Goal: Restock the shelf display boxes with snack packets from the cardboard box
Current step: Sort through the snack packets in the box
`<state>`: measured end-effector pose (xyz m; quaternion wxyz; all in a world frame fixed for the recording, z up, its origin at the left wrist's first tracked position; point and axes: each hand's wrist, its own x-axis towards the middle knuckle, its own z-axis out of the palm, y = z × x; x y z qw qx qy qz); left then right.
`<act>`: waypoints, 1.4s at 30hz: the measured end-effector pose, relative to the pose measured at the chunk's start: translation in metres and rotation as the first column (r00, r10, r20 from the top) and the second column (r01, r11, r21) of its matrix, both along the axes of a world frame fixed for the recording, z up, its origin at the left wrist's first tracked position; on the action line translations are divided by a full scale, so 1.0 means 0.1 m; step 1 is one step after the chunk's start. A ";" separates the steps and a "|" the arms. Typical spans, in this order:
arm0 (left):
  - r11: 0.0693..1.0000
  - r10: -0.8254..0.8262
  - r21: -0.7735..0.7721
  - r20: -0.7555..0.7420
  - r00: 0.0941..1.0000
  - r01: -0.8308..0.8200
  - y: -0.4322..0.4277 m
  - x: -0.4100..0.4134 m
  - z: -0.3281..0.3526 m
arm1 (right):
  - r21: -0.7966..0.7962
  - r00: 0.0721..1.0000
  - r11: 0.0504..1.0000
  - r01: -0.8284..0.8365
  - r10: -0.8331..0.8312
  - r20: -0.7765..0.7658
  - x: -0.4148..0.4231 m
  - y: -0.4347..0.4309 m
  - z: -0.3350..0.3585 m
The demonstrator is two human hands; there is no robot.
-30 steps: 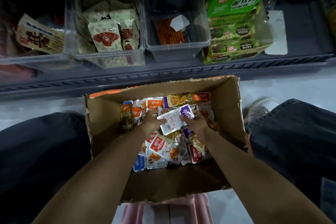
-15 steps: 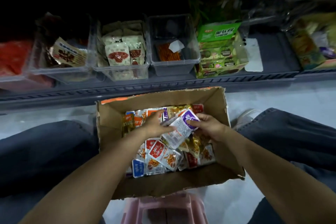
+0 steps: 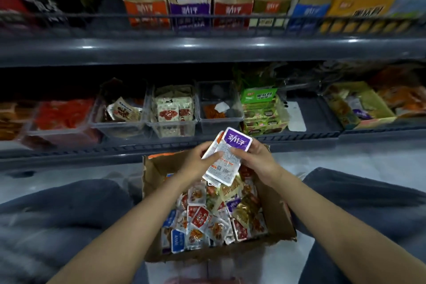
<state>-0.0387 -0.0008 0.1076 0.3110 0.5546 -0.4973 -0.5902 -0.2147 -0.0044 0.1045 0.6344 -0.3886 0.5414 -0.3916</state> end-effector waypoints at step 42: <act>0.962 -0.026 -0.267 -0.310 0.950 -0.061 -0.52 0.55 2.21 | -0.369 0.993 0.926 0.083 -0.046 0.107 0.50 -0.81 2.44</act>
